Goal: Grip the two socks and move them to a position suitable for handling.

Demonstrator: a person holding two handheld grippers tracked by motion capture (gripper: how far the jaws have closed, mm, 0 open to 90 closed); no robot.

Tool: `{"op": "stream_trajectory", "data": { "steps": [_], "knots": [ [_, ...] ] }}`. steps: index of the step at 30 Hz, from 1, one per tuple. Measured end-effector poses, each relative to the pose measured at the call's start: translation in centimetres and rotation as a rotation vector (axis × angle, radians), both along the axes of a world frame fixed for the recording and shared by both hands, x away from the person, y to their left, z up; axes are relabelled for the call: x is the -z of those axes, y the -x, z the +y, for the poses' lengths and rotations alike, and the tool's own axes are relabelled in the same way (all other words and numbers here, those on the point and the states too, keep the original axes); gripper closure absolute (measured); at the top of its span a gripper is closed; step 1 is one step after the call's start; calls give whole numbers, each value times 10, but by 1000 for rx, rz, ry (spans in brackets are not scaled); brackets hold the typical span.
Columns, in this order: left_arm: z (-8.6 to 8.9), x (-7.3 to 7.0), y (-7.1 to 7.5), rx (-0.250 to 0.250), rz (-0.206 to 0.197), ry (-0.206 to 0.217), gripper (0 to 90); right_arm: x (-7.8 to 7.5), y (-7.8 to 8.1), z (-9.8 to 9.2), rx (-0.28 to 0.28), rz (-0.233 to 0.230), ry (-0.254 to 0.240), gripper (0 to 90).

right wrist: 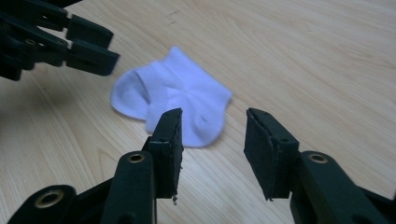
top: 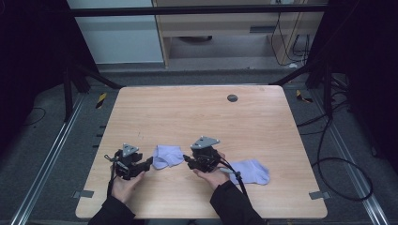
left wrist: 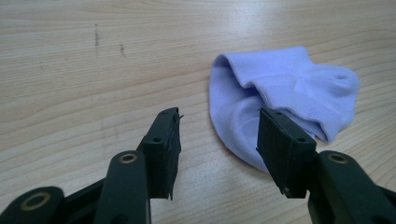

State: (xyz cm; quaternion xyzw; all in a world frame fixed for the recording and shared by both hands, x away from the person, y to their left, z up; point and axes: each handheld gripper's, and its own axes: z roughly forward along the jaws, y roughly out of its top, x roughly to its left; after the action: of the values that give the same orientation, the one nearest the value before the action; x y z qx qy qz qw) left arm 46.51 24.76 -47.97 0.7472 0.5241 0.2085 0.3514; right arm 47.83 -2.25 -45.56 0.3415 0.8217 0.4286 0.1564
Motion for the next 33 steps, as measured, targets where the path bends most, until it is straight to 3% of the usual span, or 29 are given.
{"op": "stream_trajectory", "data": {
  "steps": [5,8,15,18,21,23,26,30,33],
  "knots": [
    [-7,5,-4,6,17,-17,505,12,-5,27,-36,30,0,576],
    [-10,9,-5,15,32,-32,533,23,-7,46,-62,45,25,583],
    [-9,12,-7,16,50,-34,577,40,-11,62,-83,70,72,626],
    [-10,13,-8,18,59,-40,614,44,-12,63,-82,75,99,672],
    [-11,14,-8,24,65,-44,654,44,-12,62,-77,73,108,776],
    [-11,14,-8,27,67,-38,707,42,-12,62,-74,83,105,873],
    [-10,14,-8,28,73,-28,770,39,-11,60,-71,81,76,885],
    [-9,13,-8,33,78,-19,838,27,-7,52,-61,50,-6,895],
    [-9,12,-7,45,76,-18,854,22,-7,49,-50,41,-42,897]
  ]
}}
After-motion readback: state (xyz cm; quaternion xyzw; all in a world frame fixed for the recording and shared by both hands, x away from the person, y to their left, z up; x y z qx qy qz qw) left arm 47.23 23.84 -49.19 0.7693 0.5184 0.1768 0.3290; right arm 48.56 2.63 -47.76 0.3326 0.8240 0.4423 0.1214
